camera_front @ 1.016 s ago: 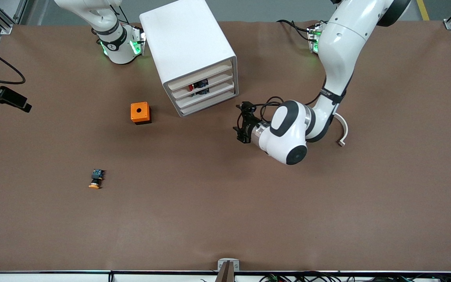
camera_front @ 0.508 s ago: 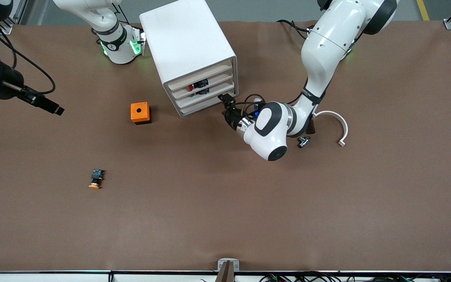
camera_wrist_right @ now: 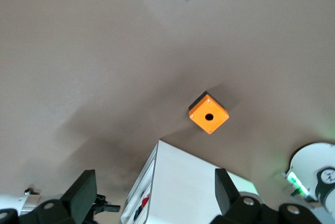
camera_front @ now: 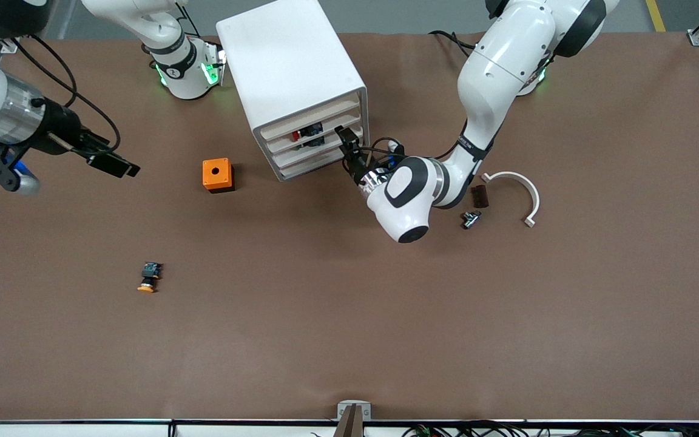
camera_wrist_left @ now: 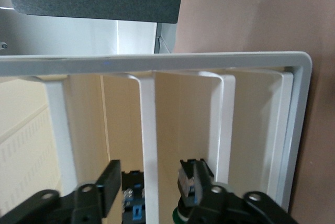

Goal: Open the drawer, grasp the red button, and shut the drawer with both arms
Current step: 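Pull the drawer open with the left gripper while the right gripper approaches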

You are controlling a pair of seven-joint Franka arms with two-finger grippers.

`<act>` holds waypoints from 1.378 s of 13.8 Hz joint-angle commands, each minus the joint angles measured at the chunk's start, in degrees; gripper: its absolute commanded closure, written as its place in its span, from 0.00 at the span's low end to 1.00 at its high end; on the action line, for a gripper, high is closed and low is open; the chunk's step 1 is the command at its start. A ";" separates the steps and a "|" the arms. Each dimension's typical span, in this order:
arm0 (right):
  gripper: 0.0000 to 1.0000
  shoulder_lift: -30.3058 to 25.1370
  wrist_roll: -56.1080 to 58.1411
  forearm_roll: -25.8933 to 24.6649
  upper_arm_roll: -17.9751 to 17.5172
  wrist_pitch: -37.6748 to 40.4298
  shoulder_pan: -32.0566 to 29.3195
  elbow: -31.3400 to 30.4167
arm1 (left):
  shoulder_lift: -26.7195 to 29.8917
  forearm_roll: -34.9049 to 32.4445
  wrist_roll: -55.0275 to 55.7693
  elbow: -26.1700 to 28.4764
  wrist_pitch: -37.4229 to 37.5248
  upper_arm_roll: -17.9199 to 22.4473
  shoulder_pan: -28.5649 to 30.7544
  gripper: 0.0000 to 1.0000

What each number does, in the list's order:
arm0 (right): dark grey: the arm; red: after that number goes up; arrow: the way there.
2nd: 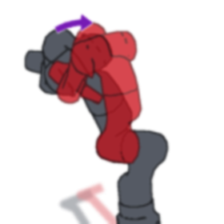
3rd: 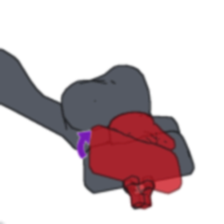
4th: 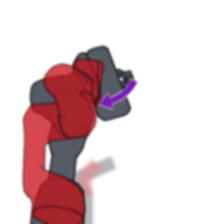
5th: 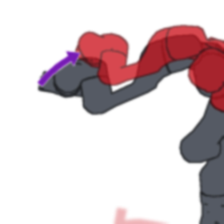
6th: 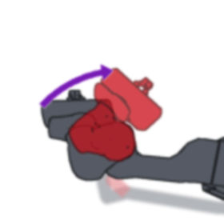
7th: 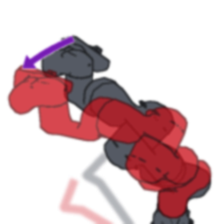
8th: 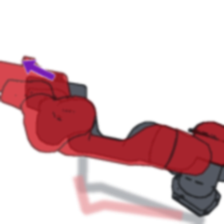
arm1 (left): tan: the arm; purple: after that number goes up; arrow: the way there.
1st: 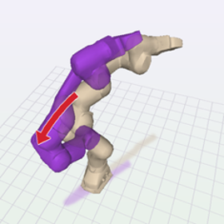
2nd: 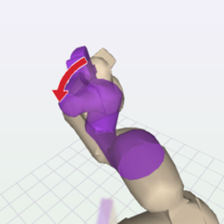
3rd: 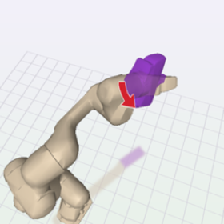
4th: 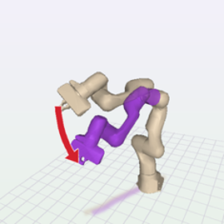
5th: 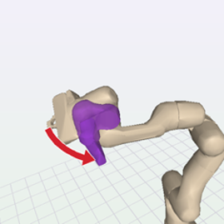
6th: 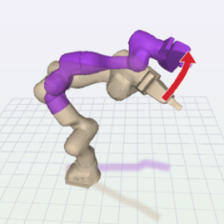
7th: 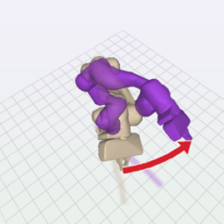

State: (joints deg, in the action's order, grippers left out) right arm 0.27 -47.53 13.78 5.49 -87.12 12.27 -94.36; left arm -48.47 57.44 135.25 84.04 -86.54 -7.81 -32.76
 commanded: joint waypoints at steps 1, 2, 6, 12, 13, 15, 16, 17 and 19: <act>0.00 -0.53 -3.96 1.69 0.31 -0.50 1.70 -1.44 | -1.54 1.79 0.98 -1.25 1.02 -0.01 -1.25 0.43; 0.00 -0.53 -4.67 1.69 0.31 -0.85 2.06 -1.88 | -1.63 2.06 0.98 -1.25 1.19 -0.01 -1.25 0.44; 0.00 -0.53 -10.37 1.77 0.31 -3.49 5.04 -3.64 | -1.63 2.50 0.98 -1.25 1.37 -0.01 -1.87 0.83; 0.00 0.08 -15.83 1.86 0.31 -5.86 8.82 -3.90 | -1.10 2.68 0.98 -4.14 1.37 0.69 1.38 0.99; 0.00 -0.01 -16.71 1.86 0.31 -6.91 9.70 -4.69 | -1.10 2.42 0.81 -5.02 1.37 0.69 2.43 0.99; 0.00 -0.01 -20.39 1.77 0.31 -9.28 12.16 -5.40 | -1.19 2.50 0.37 -6.86 1.28 0.69 5.50 0.99; 0.00 -0.01 -22.23 1.77 0.31 -10.34 13.65 -5.75 | -1.45 2.59 -0.59 -7.57 1.11 0.69 6.91 0.97; 0.00 -0.01 -23.30 1.69 0.31 -11.57 15.05 -6.71 | -1.37 2.50 -1.73 -7.84 1.11 0.69 7.44 0.97; 0.00 0.08 -26.10 1.42 0.31 -14.55 17.69 -8.81 | -1.45 2.59 -4.28 -8.62 0.76 1.65 8.67 0.96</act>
State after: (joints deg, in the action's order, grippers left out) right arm 0.70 -70.67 14.55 5.32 -98.74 27.36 -100.71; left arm -49.64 58.74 133.37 78.46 -86.06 -6.07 -25.37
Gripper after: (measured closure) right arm 0.000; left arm 0.859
